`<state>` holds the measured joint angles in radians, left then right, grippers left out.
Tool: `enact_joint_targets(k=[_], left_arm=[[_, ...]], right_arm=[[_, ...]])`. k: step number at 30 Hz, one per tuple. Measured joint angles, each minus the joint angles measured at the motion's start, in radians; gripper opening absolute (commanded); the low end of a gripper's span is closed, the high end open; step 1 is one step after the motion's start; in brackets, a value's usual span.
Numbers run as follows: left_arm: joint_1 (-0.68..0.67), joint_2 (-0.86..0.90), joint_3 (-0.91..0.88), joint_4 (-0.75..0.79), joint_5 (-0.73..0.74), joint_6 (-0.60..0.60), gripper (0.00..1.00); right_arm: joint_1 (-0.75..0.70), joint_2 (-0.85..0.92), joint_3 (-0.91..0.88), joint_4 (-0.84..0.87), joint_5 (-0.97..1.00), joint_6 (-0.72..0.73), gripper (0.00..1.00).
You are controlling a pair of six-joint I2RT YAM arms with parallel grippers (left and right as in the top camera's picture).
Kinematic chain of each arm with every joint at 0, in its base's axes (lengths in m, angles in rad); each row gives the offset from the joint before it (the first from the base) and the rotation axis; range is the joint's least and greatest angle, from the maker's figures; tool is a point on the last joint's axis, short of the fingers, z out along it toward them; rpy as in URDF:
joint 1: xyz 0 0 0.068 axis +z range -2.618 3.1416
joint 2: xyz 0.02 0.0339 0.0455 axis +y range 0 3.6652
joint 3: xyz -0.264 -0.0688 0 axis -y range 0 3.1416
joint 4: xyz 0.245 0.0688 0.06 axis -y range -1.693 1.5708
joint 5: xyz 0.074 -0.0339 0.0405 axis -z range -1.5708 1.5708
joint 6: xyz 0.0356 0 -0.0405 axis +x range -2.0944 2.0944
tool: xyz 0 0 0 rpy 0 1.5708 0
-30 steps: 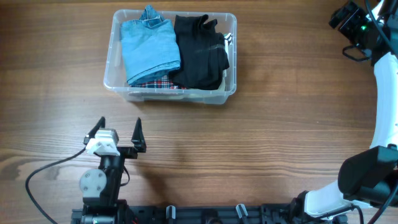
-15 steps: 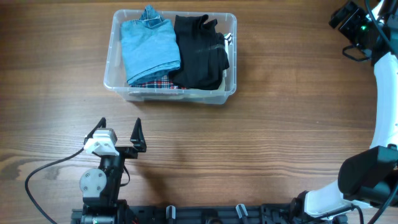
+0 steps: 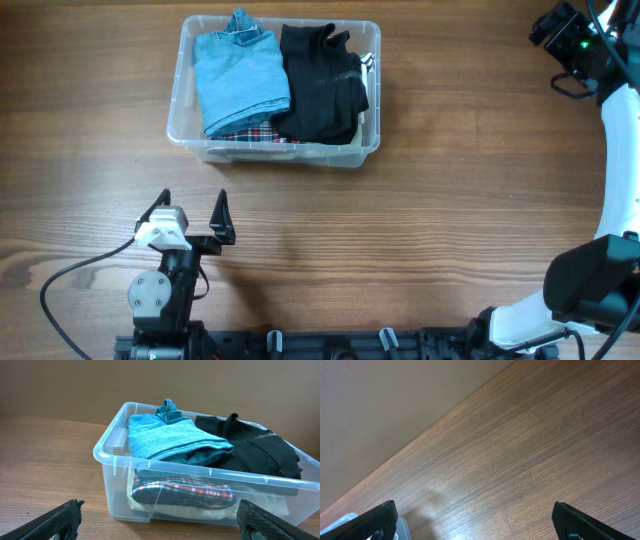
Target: Pack container
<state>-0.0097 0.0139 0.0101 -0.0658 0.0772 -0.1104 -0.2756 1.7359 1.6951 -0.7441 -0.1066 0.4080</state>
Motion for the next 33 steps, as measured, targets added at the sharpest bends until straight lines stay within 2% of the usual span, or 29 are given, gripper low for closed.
enact_joint_targets(k=[6, 8, 11, 13, 15, 17, 22, 25, 29, 33], left_arm=[[0.0, 0.0, 0.0, 0.0, 0.0, 0.0, 1.0], [0.0, 0.0, 0.0, 0.0, 0.0, 0.0, 1.0], [0.0, 0.0, 0.0, 0.0, 0.0, 0.0, 1.0], [0.0, 0.0, 0.0, 0.0, 0.0, 0.0, 1.0], [0.0, 0.0, 0.0, 0.0, 0.0, 0.0, 1.0], [0.0, 0.0, 0.0, 0.0, 0.0, 0.0, 1.0], [0.0, -0.001, 0.0, 0.0, 0.0, 0.0, 1.0], [0.0, -0.001, 0.0, 0.0, 0.0, 0.0, 1.0], [0.0, -0.002, 0.0, 0.0, 0.0, 0.0, 1.0], [0.0, -0.002, 0.0, 0.0, 0.0, 0.0, 1.0]], right_arm=[[0.04, -0.064, 0.0, -0.003, 0.003, 0.0, 1.0], [0.121, -0.171, 0.0, -0.002, 0.011, 0.0, 1.0], [0.347, -0.361, 0.0, -0.01, 0.13, -0.064, 1.0], [0.427, -0.438, 0.0, -0.034, 0.193, -0.101, 1.0], [0.445, -0.496, -0.029, -0.062, 0.226, -0.119, 1.0], [0.445, -0.571, -0.162, 0.012, 0.247, -0.126, 1.0], [0.439, -0.886, -0.724, 0.623, 0.242, -0.177, 1.0], [0.376, -1.075, -1.027, 0.932, 0.104, -0.287, 1.0], [0.289, -1.239, -1.297, 0.999, -0.016, -0.349, 1.0], [0.284, -1.426, -1.461, 1.014, -0.051, -0.369, 1.0]])
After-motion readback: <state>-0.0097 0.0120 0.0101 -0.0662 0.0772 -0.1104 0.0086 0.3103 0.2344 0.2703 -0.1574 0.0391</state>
